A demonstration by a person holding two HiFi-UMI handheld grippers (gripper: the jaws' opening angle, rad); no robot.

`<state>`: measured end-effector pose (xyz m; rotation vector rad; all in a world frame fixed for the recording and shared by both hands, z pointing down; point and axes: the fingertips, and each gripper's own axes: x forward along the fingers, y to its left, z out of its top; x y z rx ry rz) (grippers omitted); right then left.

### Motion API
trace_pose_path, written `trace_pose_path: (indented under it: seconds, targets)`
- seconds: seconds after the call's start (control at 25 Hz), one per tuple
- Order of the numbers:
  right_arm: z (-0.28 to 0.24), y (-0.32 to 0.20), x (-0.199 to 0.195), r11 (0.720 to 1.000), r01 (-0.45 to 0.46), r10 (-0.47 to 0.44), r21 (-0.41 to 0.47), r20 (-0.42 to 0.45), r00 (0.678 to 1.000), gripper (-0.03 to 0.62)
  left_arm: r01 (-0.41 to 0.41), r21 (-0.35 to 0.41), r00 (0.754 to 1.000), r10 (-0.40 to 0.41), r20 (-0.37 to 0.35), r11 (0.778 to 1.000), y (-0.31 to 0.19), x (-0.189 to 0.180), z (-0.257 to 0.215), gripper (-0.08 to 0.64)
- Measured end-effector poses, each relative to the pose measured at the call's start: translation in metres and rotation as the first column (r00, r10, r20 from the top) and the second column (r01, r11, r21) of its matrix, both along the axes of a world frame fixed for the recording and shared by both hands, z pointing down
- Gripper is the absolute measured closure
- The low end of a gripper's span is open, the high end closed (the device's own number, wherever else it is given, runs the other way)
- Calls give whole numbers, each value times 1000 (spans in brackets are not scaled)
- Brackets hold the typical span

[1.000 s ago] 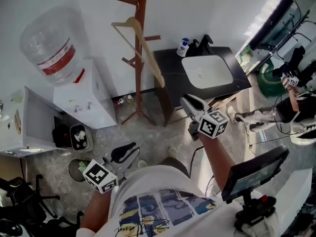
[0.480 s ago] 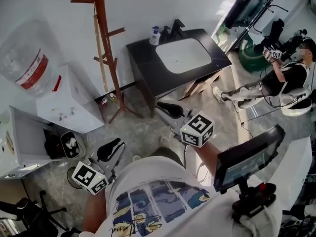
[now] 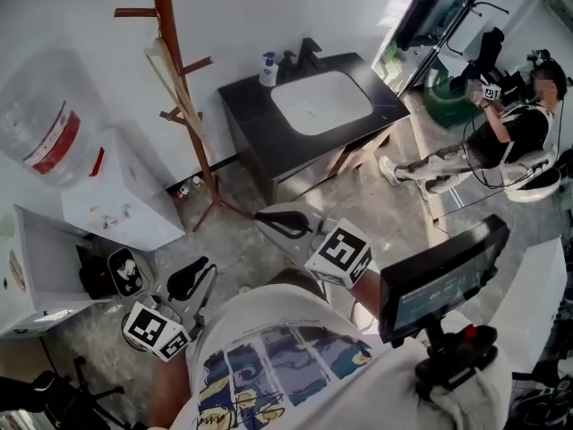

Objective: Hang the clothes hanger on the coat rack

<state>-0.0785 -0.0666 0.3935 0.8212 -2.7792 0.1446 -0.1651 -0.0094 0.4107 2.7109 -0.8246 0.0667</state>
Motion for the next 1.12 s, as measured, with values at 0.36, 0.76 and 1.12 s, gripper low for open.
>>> trace_pose_path:
  seconds: [0.36,0.76,1.12]
  targets:
    - [-13,8,-18,997,55,-53,61,-41,998,591,6,7,1000,-6,-6,1000,-1,-4,-4,480]
    - [-13,9,-22,996,65,-62,56,-45,997,591,4,-2,1000,-4,-3,1000,1,-3,-3,482]
    - [-17,9,-27,995,74,-71,60,-49,996,591,11,-5,1000,-11,-7,1000,2,-6,-3,480]
